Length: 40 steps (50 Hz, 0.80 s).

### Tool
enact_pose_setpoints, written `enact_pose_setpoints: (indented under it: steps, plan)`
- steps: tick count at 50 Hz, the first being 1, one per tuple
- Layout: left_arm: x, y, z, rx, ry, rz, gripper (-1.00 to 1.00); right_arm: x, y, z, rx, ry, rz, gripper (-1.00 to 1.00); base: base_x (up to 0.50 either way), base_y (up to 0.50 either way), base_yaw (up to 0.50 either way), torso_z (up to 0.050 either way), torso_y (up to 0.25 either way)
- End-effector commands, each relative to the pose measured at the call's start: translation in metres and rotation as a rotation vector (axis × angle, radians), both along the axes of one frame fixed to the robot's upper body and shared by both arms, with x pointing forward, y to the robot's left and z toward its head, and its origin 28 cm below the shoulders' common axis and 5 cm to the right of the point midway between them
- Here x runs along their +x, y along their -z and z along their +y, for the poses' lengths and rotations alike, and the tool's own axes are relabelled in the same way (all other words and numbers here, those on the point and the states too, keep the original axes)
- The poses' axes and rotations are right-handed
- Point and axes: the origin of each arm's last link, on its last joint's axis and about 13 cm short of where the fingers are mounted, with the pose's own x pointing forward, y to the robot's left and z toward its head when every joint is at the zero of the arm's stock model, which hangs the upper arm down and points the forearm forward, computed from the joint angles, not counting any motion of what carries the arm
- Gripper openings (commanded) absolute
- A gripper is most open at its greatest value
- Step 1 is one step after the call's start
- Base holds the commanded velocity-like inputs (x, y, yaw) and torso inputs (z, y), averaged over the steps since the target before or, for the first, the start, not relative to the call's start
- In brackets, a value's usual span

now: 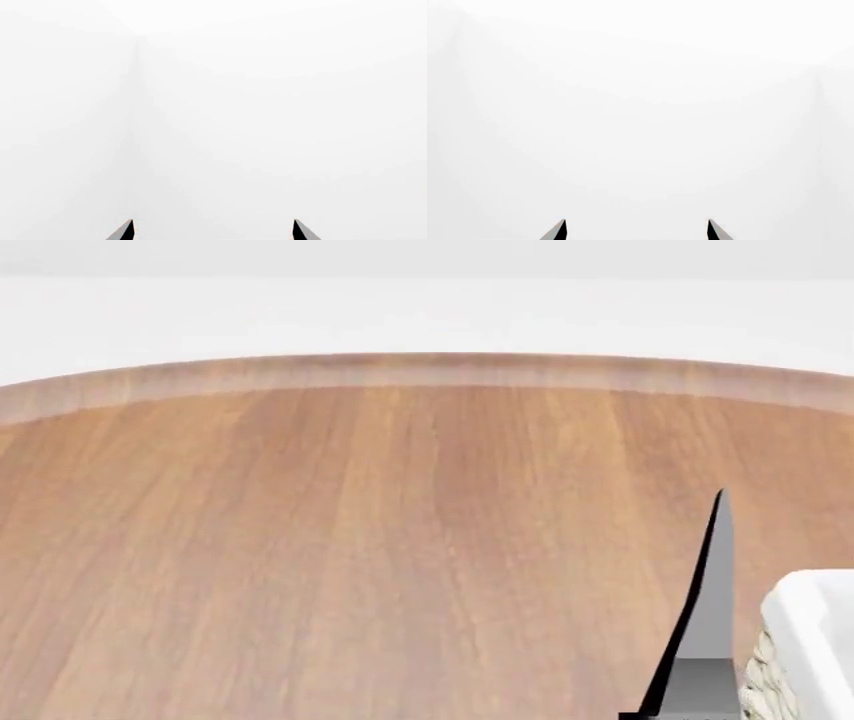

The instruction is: Pick the milk and place it in the basket.

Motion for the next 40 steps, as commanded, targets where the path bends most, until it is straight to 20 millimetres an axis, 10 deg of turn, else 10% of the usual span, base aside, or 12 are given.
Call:
enact_pose_setpoints:
  steps: [1, 40]
  plan:
    - [-0.003, 0.0, 0.001, -0.008, 0.01, -0.013, 1.0, 0.004, 0.001, -0.001, -0.004, -0.008, -0.006, 1.0, 0.0, 0.0, 0.0, 0.0, 0.0]
    - [-0.002, -0.003, 0.002, -0.007, 0.002, -0.014, 1.0, 0.088, 0.019, -0.049, -0.221, -0.312, 0.405, 1.0, 0.0, 0.0, 0.0, 0.0, 0.0]
